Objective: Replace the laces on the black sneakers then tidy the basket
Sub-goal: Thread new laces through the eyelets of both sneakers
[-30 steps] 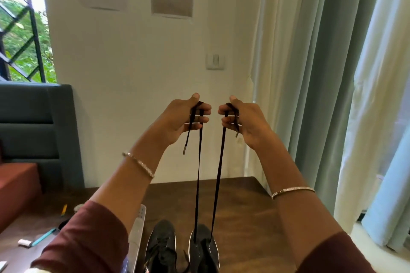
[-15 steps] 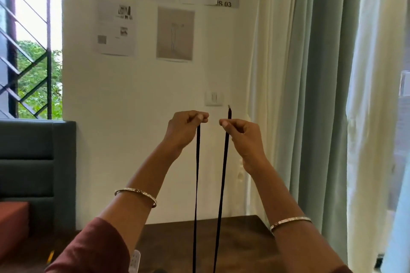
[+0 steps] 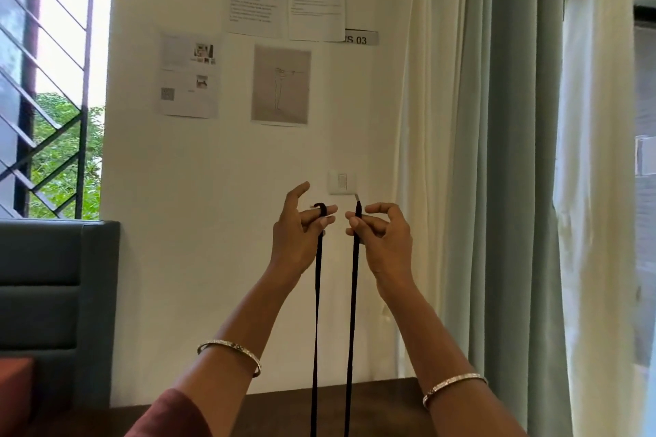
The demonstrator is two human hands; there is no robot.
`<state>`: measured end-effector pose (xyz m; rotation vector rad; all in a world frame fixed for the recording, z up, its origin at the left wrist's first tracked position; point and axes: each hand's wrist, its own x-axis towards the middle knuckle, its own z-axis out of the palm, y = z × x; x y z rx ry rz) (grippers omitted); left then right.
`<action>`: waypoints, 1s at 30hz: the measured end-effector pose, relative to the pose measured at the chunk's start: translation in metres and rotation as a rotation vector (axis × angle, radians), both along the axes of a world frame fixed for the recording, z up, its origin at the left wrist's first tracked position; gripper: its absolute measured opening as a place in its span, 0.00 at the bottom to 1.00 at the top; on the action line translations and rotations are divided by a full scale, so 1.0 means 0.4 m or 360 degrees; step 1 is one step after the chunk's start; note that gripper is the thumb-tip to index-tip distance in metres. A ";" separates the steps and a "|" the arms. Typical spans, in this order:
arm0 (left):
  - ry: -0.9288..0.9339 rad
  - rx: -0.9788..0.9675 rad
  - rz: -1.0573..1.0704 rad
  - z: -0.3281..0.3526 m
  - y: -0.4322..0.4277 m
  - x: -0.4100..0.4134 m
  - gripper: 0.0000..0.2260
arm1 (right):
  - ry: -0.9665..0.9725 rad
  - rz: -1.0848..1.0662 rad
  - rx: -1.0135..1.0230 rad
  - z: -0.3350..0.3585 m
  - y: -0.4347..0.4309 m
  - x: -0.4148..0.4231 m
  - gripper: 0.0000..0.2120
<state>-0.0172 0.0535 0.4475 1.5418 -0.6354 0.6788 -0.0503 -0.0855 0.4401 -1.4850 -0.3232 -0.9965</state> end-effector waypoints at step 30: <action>0.1210 0.1214 0.0425 -0.944 -0.034 0.029 0.11 | 0.1781 -0.0188 -0.0830 -0.935 -0.148 0.130 0.08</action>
